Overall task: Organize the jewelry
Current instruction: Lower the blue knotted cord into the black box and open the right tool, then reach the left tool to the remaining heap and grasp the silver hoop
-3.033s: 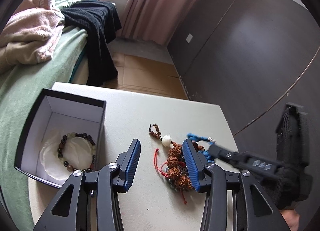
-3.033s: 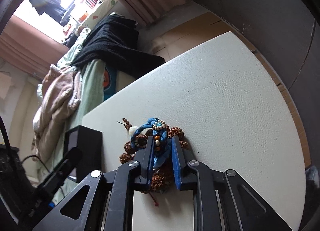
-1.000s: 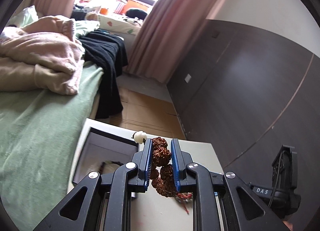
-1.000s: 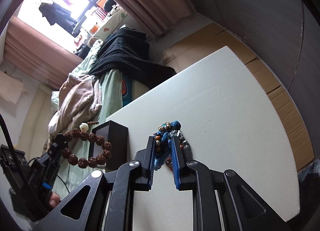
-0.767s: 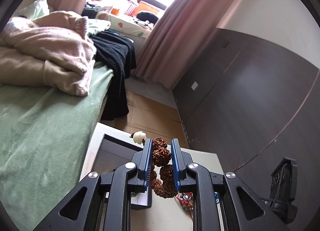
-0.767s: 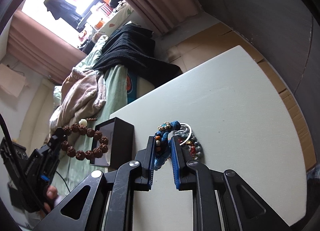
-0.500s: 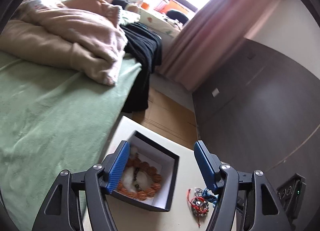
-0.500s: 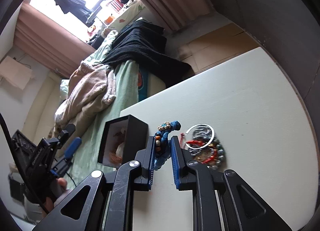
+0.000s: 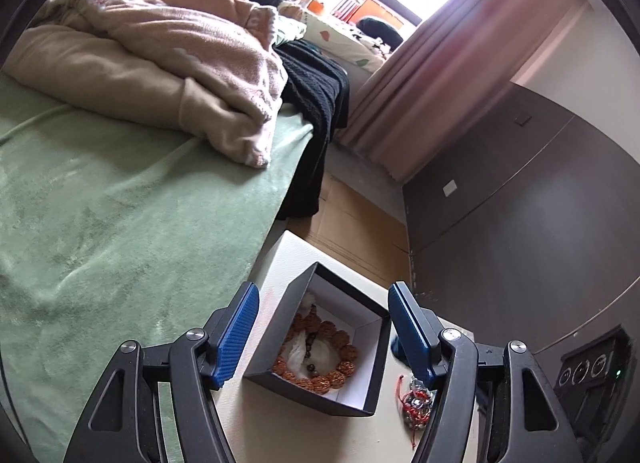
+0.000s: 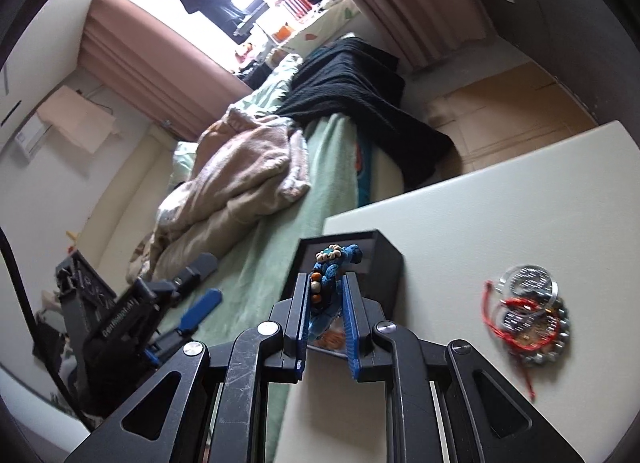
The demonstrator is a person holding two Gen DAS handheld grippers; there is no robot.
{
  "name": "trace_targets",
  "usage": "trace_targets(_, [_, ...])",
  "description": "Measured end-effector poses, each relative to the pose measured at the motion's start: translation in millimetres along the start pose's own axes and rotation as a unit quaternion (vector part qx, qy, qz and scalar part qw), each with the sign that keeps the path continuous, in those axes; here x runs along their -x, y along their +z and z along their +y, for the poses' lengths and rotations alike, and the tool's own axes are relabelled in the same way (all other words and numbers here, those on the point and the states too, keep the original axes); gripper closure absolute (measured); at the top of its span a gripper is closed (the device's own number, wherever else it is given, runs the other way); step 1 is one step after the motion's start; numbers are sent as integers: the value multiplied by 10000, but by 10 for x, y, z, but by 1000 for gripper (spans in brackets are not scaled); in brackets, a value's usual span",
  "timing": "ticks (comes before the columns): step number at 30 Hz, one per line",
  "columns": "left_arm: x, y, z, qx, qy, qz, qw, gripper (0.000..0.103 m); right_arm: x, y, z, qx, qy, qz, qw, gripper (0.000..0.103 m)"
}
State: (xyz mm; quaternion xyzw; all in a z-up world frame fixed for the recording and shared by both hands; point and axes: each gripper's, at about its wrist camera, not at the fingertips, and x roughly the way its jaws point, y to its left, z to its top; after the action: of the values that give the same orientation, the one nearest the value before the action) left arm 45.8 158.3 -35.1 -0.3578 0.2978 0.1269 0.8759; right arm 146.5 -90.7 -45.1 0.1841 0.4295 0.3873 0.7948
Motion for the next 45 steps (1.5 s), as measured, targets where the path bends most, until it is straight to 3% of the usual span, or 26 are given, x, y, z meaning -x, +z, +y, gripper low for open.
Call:
trace_targets(2, [-7, -3, 5, 5, 2, 36, 10000, 35, -54, 19, 46, -59, 227, -93, 9997, 83])
trace_targets(3, [-10, -8, 4, -9, 14, 57, 10000, 35, -105, 26, 64, -77, 348, -59, 9993, 71])
trace_targets(4, [-15, -8, 3, -24, 22, 72, 10000, 35, -157, 25, 71, -110, 355, 60, 9993, 42])
trace_targets(5, [-20, -12, 0, -42, 26, 84, 10000, 35, -204, 14, 59, -187, 235, 197, 9994, 30])
trace_targets(6, [-20, -20, -9, -64, 24, 106, 9999, 35, -205, -5, 33, -253, 141, 189, 9994, 25])
trace_targets(13, [-19, -100, -113, -183, -45, 170, 9997, 35, 100, -21, -107, -154, -488, 4, 9987, 25])
trace_targets(24, [-58, -386, -471, -670, -136, 331, 9971, 35, 606, -81, -442, -500, -1045, -43, 9933, 25])
trace_targets(35, [-223, -695, -890, -1336, -214, 601, 9890, 35, 941, -111, -766, -984, -1275, -104, 9869, 25])
trace_targets(45, [-493, -899, -1283, -2106, -49, 976, 9727, 35, 1168, -12, -1018, -1351, -1208, -67, 9834, 25])
